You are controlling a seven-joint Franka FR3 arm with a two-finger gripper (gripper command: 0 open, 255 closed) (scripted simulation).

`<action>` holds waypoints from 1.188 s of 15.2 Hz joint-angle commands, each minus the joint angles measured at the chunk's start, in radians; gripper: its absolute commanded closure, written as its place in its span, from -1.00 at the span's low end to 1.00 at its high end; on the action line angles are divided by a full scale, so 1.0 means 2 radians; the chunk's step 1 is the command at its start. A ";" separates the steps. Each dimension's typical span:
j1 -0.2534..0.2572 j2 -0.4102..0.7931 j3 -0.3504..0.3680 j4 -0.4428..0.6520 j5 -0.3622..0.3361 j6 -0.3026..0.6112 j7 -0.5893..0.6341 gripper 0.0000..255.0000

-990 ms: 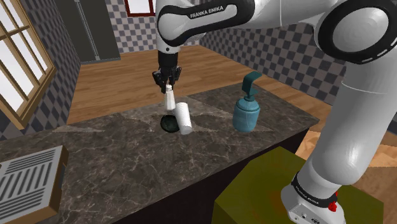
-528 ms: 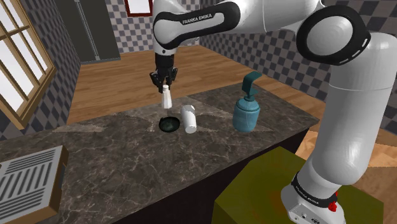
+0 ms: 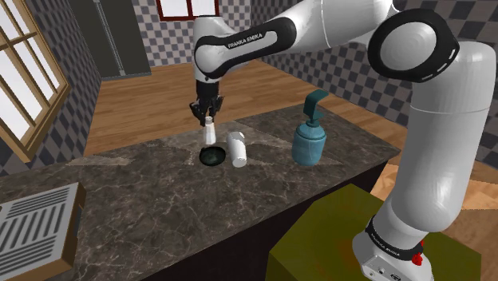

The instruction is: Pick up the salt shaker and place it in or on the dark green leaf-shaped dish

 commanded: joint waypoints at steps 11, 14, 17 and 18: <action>0.000 0.014 -0.003 -0.040 -0.005 0.053 0.001 1.00; 0.000 0.014 -0.003 -0.040 -0.005 0.053 0.001 1.00; 0.000 0.014 -0.003 -0.040 -0.005 0.053 0.001 -1.00; 0.000 0.014 -0.003 -0.040 -0.005 0.053 0.001 -1.00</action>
